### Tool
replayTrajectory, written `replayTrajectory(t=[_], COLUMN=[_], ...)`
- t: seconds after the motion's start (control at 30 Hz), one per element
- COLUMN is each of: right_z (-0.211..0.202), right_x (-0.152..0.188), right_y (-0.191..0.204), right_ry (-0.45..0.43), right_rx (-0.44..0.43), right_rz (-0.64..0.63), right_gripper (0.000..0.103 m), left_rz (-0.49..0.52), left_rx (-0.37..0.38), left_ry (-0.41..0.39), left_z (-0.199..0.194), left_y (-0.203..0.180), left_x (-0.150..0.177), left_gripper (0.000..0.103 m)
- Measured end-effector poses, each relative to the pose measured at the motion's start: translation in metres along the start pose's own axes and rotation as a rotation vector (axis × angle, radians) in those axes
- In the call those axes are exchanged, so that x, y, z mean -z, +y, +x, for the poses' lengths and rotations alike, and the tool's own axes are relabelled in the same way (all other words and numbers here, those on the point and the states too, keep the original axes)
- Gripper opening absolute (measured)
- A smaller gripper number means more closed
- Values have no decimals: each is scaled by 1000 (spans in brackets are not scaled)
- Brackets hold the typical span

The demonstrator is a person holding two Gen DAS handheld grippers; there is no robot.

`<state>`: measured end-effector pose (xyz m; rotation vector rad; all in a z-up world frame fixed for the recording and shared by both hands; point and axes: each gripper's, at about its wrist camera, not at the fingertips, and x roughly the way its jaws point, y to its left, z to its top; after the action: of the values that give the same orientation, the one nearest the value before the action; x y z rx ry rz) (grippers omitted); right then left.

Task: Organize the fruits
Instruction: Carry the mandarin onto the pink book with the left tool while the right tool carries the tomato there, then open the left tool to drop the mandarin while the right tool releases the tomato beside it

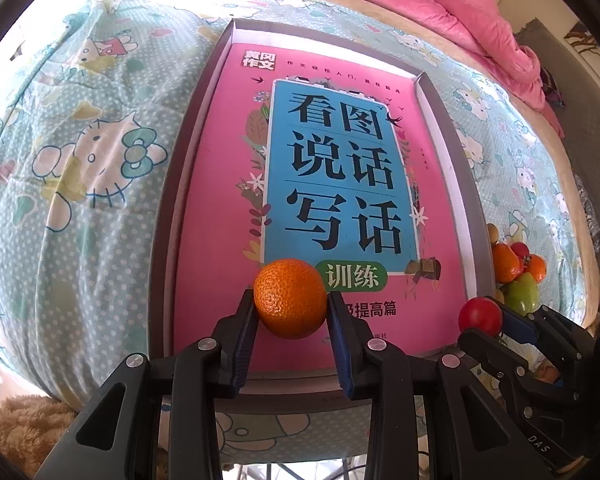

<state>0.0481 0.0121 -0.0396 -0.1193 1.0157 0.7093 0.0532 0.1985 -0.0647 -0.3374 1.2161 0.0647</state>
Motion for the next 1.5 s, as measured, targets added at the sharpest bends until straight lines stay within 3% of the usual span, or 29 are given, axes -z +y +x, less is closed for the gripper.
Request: replayTrajectory(t=[0.7, 1.07, 1.17, 1.3, 1.5], right_z=[2, -13, -18, -24, -27], right_x=[6, 13, 14, 15, 17], right_y=[0, -4, -7, -10, -14], right_ry=[11, -31, -45, -66, -72], right_rx=[-14, -15, -24, -16, -15], right_rz=[1, 12, 25, 31, 48], right_gripper=[31, 32, 34, 42, 42], left_rz=[11, 10, 9, 8, 8], left_rx=[-12, -9, -11, -13, 1], left_ry=[-5, -1, -10, -15, -48], left_z=[1, 1, -2, -5, -14], left_y=[-2, -1, 0, 2, 2], left_x=[-1, 0, 0, 0, -1], left_gripper=[35, 36, 44, 45, 55])
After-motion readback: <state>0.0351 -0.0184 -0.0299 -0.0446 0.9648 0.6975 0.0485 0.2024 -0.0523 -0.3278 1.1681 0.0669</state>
